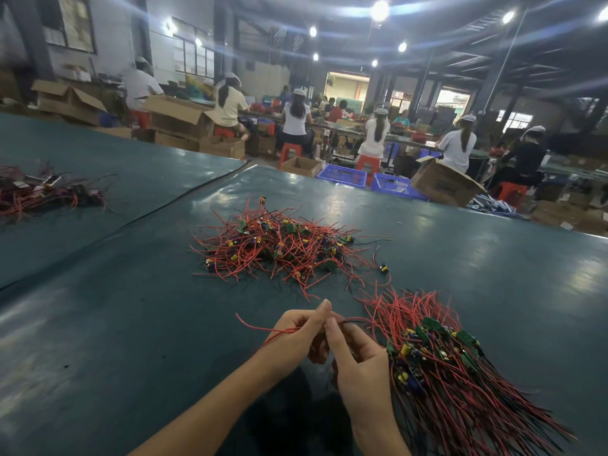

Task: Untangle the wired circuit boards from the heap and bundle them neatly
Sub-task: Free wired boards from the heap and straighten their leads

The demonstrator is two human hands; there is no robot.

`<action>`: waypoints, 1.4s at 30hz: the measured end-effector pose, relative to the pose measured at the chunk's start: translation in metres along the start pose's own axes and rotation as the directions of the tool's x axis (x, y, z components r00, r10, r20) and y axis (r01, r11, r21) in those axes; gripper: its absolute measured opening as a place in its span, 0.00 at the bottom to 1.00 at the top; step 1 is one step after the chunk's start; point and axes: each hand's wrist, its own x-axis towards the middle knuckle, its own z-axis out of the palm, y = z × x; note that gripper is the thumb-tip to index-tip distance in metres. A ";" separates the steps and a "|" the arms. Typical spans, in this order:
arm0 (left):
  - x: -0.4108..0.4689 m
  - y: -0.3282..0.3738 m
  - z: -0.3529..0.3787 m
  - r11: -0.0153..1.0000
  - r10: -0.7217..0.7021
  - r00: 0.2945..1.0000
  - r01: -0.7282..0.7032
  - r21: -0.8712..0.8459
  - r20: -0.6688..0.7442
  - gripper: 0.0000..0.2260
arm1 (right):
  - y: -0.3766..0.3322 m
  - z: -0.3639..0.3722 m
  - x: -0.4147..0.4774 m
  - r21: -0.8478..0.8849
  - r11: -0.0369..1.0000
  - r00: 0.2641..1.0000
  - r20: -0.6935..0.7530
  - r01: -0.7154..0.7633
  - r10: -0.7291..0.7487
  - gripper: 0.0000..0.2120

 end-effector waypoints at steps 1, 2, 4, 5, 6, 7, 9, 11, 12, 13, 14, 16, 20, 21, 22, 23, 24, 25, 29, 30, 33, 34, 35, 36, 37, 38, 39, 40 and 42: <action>0.000 0.000 0.000 0.999 -0.032 0.999 0.032 -0.014 0.000 0.23 | -0.001 0.001 -0.001 0.013 1.000 1.000 0.008 0.009 -0.009 0.07; -0.001 -0.001 0.000 0.998 -0.067 0.998 0.067 -0.020 -0.016 0.24 | -0.001 0.001 -0.002 0.024 1.000 1.000 0.002 0.020 -0.020 0.08; 0.000 -0.003 -0.001 0.993 -0.116 0.991 0.114 -0.031 -0.073 0.28 | -0.001 -0.001 -0.002 0.008 0.999 0.997 -0.053 0.049 -0.049 0.08; 0.001 -0.003 -0.001 0.991 -0.125 0.988 0.121 -0.056 -0.093 0.28 | 0.001 -0.002 -0.001 -0.011 0.998 0.994 -0.089 0.058 -0.059 0.09; 0.001 -0.002 -0.001 0.988 -0.135 0.985 0.126 -0.084 -0.107 0.27 | 0.002 -0.004 0.000 -0.027 0.998 0.990 -0.126 0.061 -0.064 0.11; 0.001 -0.001 -0.002 0.985 -0.150 0.982 0.138 -0.105 -0.118 0.26 | 0.003 -0.006 0.001 -0.040 0.998 0.985 -0.160 0.057 -0.063 0.12; 0.002 0.001 -0.004 0.969 -0.219 0.967 0.199 -0.149 -0.133 0.27 | 0.004 -0.008 0.004 -0.014 0.999 0.977 -0.212 0.029 -0.032 0.14; 0.003 0.001 -0.006 0.938 -0.290 0.952 0.264 -0.224 -0.094 0.27 | 0.005 -0.010 0.006 0.035 0.999 0.971 -0.241 0.010 -0.001 0.14; 0.004 0.001 -0.007 0.921 -0.310 0.948 0.282 -0.270 -0.066 0.27 | 0.005 -0.011 0.007 0.056 0.998 0.968 -0.250 0.007 0.007 0.14; 0.005 0.001 -0.008 0.900 -0.324 0.945 0.293 -0.323 -0.046 0.26 | 0.005 -0.011 0.008 0.087 0.996 0.964 -0.264 0.008 0.015 0.13; 0.006 0.002 -0.010 0.871 -0.332 0.943 0.293 -0.394 -0.033 0.25 | 0.004 -0.012 0.009 0.127 0.992 0.957 -0.288 0.007 0.030 0.11; 0.009 0.002 -0.015 0.807 -0.330 0.944 0.265 -0.527 -0.030 0.24 | 0.001 -0.015 0.011 0.230 0.973 0.931 -0.352 -0.015 0.098 0.08; 0.012 -0.001 -0.027 0.762 -0.316 0.943 0.186 -0.620 -0.106 0.22 | -0.008 -0.031 0.015 0.590 0.799 0.882 -0.309 -0.115 0.356 0.06; 0.013 -0.002 -0.029 0.765 -0.322 0.938 0.177 -0.620 -0.130 0.20 | -0.010 -0.034 0.015 0.651 0.747 0.881 -0.269 -0.132 0.390 0.06; 0.013 -0.004 -0.032 0.780 -0.324 0.933 0.170 -0.602 -0.156 0.19 | -0.011 -0.036 0.015 0.669 0.728 0.883 -0.243 -0.147 0.402 0.06; 0.015 -0.004 -0.033 0.809 -0.315 0.931 0.163 -0.565 -0.183 0.18 | -0.011 -0.037 0.015 0.657 0.737 0.889 -0.228 -0.161 0.397 0.05; 0.016 -0.004 -0.035 0.853 -0.289 0.930 0.143 -0.501 -0.227 0.17 | -0.011 -0.037 0.015 0.627 0.760 0.897 -0.221 -0.171 0.384 0.05; 0.018 -0.004 -0.038 0.906 -0.235 0.926 0.099 -0.412 -0.295 0.15 | -0.009 -0.034 0.015 0.584 0.791 0.904 -0.218 -0.181 0.368 0.06; 0.029 -0.011 -0.057 0.948 0.204 0.834 -0.037 0.317 -0.513 0.07 | -0.005 -0.028 0.017 0.437 0.879 0.905 -0.267 -0.193 0.331 0.16; 0.033 -0.013 -0.063 0.867 0.291 0.815 -0.003 0.498 -0.502 0.04 | -0.004 -0.028 0.017 0.429 0.883 0.904 -0.274 -0.192 0.329 0.18; 0.054 -0.022 -0.079 0.597 0.307 0.856 0.168 0.785 -0.416 0.11 | -0.003 -0.028 0.018 0.427 0.885 0.906 -0.276 -0.183 0.321 0.18; 0.060 -0.023 -0.084 0.531 0.272 0.869 0.222 0.818 -0.413 0.14 | -0.002 -0.028 0.017 0.425 0.888 0.906 -0.281 -0.177 0.316 0.17; 0.066 -0.023 -0.089 0.487 0.258 0.871 0.257 0.834 -0.419 0.15 | -0.002 -0.027 0.017 0.421 0.891 0.907 -0.285 -0.172 0.310 0.16; 0.071 -0.022 -0.094 0.466 0.256 0.864 0.284 0.838 -0.435 0.15 | -0.002 -0.026 0.017 0.416 0.894 0.910 -0.282 -0.170 0.304 0.14; 0.076 -0.023 -0.099 0.453 0.254 0.853 0.312 0.835 -0.457 0.15 | -0.002 -0.025 0.017 0.410 0.896 0.914 -0.275 -0.170 0.299 0.12; 0.079 -0.024 -0.104 0.438 0.237 0.845 0.347 0.829 -0.479 0.15 | -0.002 -0.023 0.017 0.406 0.898 0.918 -0.266 -0.171 0.295 0.11; 0.081 -0.026 -0.108 0.417 0.208 0.842 0.385 0.824 -0.498 0.17 | -0.002 -0.022 0.017 0.406 0.898 0.921 -0.259 -0.170 0.292 0.10; 0.082 -0.028 -0.112 0.393 0.170 0.842 0.418 0.819 -0.512 0.18 | -0.002 -0.022 0.017 0.409 0.897 0.922 -0.255 -0.169 0.290 0.11; 0.081 -0.034 -0.116 0.333 0.132 0.851 0.445 0.831 -0.508 0.19 | -0.001 -0.020 0.019 0.409 0.896 0.922 -0.254 -0.170 0.291 0.15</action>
